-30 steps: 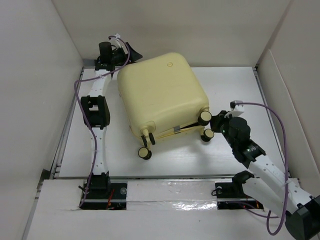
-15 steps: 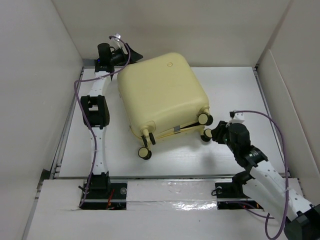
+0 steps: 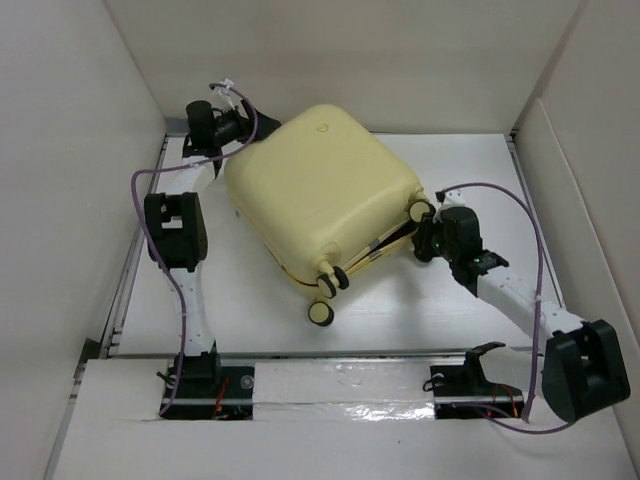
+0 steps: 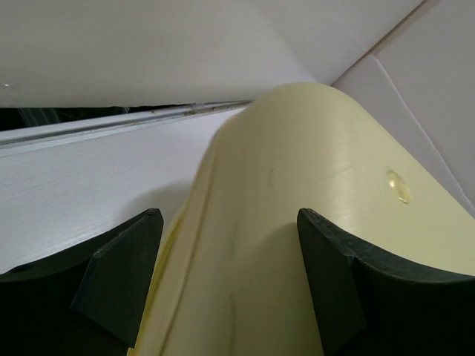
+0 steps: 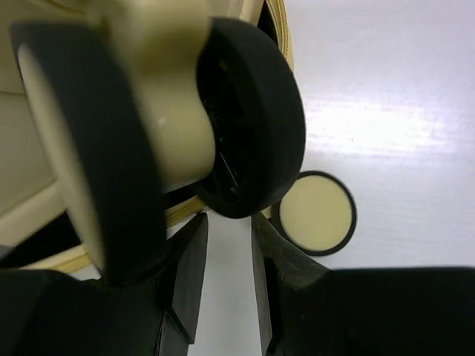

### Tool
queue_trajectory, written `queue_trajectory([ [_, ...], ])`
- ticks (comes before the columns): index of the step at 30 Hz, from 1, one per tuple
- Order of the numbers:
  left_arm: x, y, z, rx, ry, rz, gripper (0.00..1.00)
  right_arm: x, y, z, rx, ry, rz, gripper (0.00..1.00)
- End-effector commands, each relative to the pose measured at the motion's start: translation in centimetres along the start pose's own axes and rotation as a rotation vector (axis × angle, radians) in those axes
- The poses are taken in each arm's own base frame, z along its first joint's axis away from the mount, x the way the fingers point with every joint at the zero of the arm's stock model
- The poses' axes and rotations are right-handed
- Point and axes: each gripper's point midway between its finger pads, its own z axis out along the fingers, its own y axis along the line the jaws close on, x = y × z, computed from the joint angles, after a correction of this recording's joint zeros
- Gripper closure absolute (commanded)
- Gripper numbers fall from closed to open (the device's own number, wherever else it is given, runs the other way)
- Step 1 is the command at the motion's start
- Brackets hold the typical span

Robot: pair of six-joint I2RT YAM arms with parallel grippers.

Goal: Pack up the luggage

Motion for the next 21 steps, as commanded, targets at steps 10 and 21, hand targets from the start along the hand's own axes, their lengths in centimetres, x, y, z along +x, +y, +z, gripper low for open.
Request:
queue_trajectory([
  [10,9.7,-10.5,-7.2,-0.036,-0.063,-0.076,0.34,-11.7,8.5,5.5,-0.365,-0.217,-0.058,0.64],
  [21,15.0,-12.3,-17.8,-0.483,-0.233,-0.192,0.35,-14.6,14.5,10.4,-0.492,-0.117,-0.105,0.59],
])
